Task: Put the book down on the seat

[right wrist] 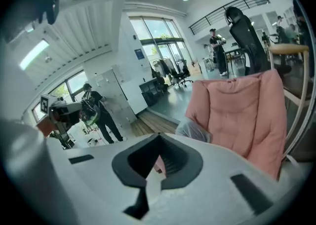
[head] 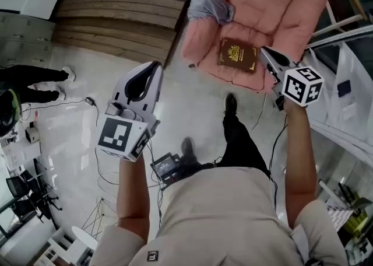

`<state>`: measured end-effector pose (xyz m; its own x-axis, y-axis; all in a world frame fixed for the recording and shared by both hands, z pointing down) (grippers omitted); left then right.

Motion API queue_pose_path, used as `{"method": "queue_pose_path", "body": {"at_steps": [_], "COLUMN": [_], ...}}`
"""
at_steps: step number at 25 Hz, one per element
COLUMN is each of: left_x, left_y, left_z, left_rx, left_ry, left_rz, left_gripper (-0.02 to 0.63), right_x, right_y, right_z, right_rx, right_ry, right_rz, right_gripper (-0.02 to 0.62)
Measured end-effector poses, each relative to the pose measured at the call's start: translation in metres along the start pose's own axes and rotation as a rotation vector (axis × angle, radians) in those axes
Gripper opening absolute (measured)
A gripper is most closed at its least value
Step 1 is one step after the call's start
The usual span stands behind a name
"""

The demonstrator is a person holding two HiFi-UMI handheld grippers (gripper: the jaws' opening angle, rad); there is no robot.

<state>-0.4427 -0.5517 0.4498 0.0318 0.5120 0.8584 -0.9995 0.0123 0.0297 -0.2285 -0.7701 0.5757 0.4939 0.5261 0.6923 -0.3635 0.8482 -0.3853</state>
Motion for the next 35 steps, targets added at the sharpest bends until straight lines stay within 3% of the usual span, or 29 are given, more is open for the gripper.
{"method": "queue_pose_path", "body": {"at_steps": [6, 12, 19, 27, 31, 35], "left_x": [-0.031, -0.057, -0.072, -0.067, -0.057, -0.060], "left_y": [-0.012, -0.021, -0.023, -0.026, -0.022, -0.014], "left_z": [-0.064, -0.109, -0.166, -0.216, -0.225, -0.229], "left_rx": [0.020, 0.036, 0.025, 0.040, 0.030, 0.013], "left_ry": [-0.098, -0.206, -0.270, -0.320, -0.314, -0.372], "left_rz": [0.079, 0.121, 0.157, 0.173, 0.167, 0.168], "left_gripper": [0.020, 0.020, 0.020, 0.020, 0.020, 0.020], "right_x": [-0.045, -0.073, -0.094, -0.090, -0.085, -0.081], "right_y": [0.093, 0.167, 0.240, 0.296, 0.305, 0.310], "right_z": [-0.080, -0.139, -0.202, -0.236, -0.239, -0.233], "right_rx": [-0.030, 0.005, 0.053, 0.072, 0.079, 0.086], "right_ry": [-0.115, -0.207, -0.287, -0.330, -0.336, -0.332], "right_rz": [-0.160, -0.316, -0.402, -0.459, -0.471, -0.475], "right_gripper": [-0.012, -0.012, -0.012, -0.012, -0.012, -0.012]}}
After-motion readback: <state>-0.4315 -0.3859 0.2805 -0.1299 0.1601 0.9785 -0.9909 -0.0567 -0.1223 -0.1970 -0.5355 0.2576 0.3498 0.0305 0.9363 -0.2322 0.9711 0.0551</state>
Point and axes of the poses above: the fingertips, and each gripper's own axes: z forward along the fingers, y to its left, x out of its underside, the point moved 4 cm from there along -z, backward along the fingers, and after that the axes turned 11 degrees about y, right-handed, at the moved point
